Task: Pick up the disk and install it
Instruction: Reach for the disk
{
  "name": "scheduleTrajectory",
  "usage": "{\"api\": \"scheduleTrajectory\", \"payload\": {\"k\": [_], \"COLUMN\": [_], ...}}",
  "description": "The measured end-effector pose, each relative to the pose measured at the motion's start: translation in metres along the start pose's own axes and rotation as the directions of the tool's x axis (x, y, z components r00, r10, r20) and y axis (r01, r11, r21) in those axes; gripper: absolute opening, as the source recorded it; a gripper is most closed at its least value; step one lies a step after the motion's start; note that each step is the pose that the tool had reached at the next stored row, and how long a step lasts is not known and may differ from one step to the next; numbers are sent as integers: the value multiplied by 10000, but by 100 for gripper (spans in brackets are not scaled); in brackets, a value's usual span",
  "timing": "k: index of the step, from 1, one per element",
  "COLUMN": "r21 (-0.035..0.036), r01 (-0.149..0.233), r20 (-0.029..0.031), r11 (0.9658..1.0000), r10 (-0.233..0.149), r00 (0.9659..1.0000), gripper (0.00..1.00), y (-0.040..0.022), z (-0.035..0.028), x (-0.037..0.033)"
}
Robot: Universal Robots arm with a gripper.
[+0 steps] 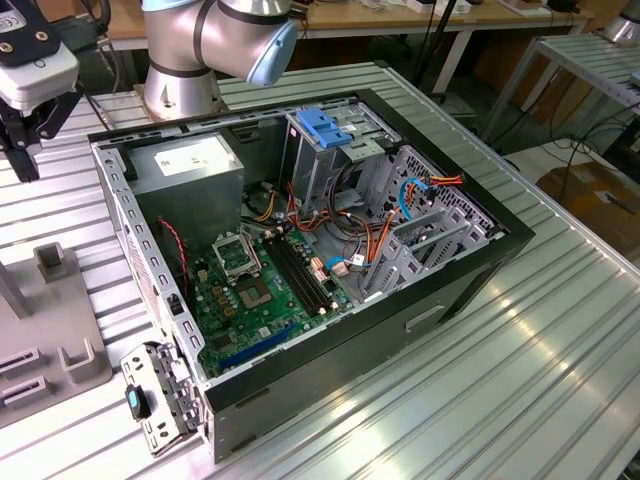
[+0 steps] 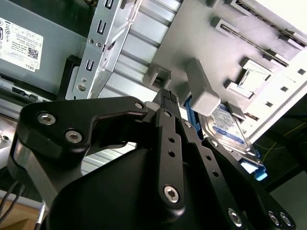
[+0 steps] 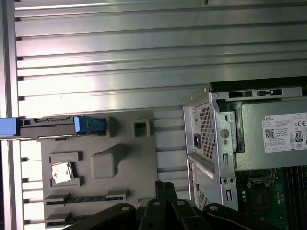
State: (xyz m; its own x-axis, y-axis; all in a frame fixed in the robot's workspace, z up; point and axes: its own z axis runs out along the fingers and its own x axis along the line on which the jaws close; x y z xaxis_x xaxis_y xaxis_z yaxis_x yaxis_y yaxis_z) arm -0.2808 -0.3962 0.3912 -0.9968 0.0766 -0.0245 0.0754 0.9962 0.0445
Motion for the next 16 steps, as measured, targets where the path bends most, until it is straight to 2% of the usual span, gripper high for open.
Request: {"api": "scheduleTrajectory", "payload": {"k": [9,16], "r21": [0,0], "r01": [-1,-1], "r20": [0,0], "r11": [10000,10000], "r10": [1,1], "r00": [10000,10000], "gripper": [11,11], "y": [-3,-8], "z": [0,2], "x": [39,104]}}
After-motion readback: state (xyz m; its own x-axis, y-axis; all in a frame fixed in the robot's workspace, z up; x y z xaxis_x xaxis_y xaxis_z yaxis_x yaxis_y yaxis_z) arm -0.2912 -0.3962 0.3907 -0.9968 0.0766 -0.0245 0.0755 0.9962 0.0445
